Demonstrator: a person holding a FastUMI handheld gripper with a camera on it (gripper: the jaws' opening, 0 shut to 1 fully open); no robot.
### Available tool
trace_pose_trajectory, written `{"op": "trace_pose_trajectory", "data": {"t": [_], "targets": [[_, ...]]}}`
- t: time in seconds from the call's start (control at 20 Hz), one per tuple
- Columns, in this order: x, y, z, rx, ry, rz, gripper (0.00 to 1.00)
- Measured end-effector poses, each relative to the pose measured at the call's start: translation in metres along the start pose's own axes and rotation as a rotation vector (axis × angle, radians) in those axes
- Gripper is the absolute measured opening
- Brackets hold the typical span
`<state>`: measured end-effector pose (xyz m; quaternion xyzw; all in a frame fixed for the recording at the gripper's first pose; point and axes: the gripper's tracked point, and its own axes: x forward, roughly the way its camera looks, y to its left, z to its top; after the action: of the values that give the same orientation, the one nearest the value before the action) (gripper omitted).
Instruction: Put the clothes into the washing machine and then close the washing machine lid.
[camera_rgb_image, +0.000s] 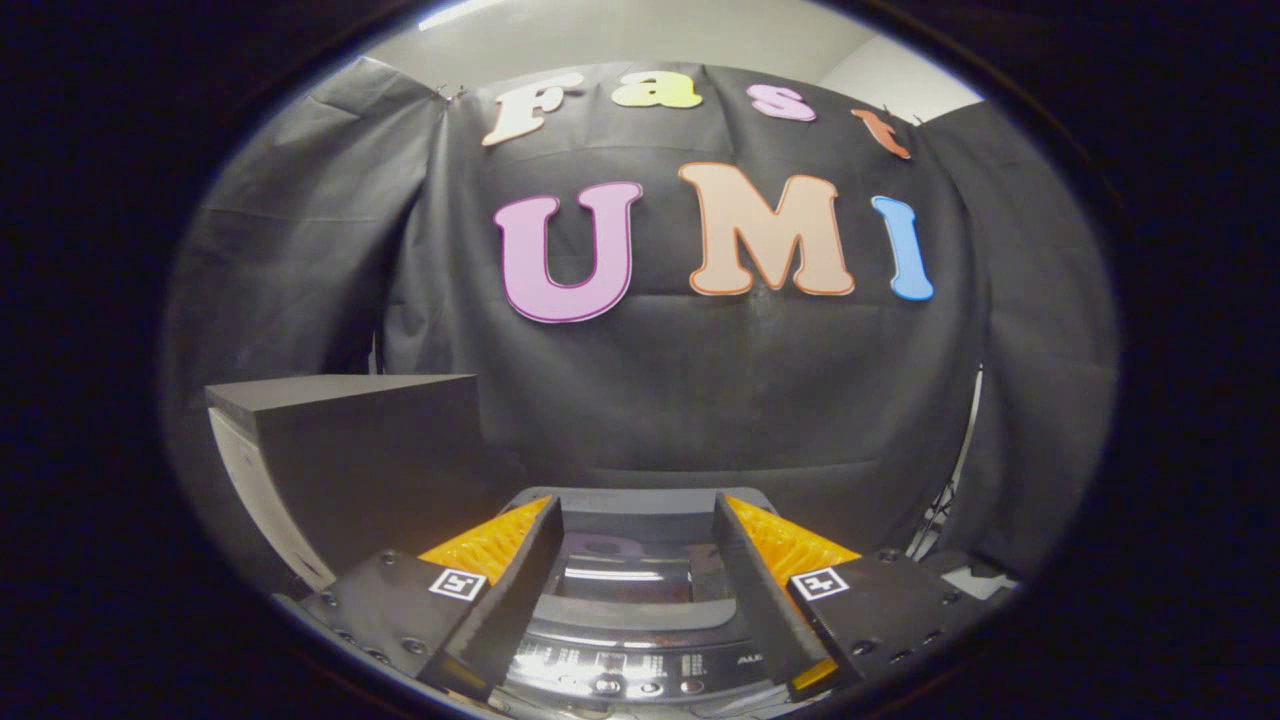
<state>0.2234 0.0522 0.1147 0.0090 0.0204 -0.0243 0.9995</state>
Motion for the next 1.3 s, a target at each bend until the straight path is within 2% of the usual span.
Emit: {"op": "trace_pose_trajectory", "data": {"t": [0.45,0.8,1.05,1.3], "targets": [[-0.117,-0.063,-0.052,-0.007,-0.056,-0.052,0.95],[-0.196,-0.090,-0.064,-0.048,-0.141,-0.079,0.94],[-0.224,-0.087,-0.072,-0.063,-0.174,-0.060,0.94],[-0.227,-0.086,-0.089,-0.075,-0.163,-0.048,0.94]]}}
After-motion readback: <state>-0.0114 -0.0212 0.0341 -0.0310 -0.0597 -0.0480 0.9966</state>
